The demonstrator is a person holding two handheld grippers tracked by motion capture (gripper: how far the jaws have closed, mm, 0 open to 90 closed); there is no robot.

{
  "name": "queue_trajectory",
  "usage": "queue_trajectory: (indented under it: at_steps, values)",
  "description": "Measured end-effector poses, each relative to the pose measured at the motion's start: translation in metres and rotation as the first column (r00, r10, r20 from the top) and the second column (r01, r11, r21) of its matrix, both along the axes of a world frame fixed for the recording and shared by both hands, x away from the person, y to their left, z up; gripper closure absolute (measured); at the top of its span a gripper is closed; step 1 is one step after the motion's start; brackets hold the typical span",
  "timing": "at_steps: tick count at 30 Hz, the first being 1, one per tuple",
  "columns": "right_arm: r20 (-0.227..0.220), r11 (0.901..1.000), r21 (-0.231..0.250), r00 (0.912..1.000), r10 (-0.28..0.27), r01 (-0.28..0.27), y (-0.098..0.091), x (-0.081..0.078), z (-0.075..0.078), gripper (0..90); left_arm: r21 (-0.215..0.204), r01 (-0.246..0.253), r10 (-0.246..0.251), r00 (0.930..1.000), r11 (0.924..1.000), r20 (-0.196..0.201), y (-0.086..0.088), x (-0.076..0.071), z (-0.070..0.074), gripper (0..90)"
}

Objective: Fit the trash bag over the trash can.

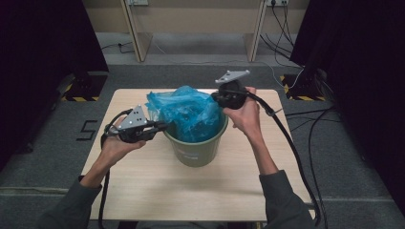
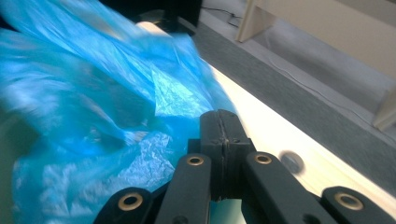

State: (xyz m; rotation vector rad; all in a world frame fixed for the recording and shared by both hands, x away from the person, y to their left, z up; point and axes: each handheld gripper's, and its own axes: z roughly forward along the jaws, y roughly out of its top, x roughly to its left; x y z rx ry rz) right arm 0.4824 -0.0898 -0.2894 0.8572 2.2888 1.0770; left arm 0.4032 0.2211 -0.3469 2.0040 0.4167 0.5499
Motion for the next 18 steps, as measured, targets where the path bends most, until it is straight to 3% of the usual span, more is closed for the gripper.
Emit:
queue_trajectory:
  at_steps: [5, 8, 12, 15, 18]
  values:
    - [-0.019, 0.9975, 0.038, 0.9980, -0.060, 0.060, -0.039, -0.007, -0.010, 90.0, -0.002, 0.045, -0.045, 0.9990, 0.9990, 0.009, -0.005, -0.012, -0.003, 85.9]
    - [-0.029, 0.9953, 0.048, 0.9961, -0.083, 0.084, -0.053, -0.011, -0.017, 90.0, -0.008, 0.061, -0.060, 0.9981, 0.9981, 0.015, -0.006, -0.016, -0.004, 86.1]
    - [-0.038, 0.9919, 0.075, 0.9943, -0.099, 0.102, -0.065, -0.017, -0.024, 80.6, -0.017, 0.078, -0.078, 0.9970, 0.9968, -0.002, -0.005, -0.019, -0.003, 84.2]
    - [-0.026, 0.9912, 0.099, 0.9960, -0.085, 0.088, -0.062, -0.023, -0.020, 66.0, -0.044, 0.071, -0.071, 0.9974, 0.9966, -0.014, -0.006, -0.018, 0.001, 74.4]
    - [-0.009, 0.9899, 0.126, 0.9979, -0.063, 0.064, -0.055, -0.026, -0.013, 53.9, -0.088, 0.048, -0.051, 0.9982, 0.9949, -0.031, -0.007, -0.012, 0.013, 56.5]
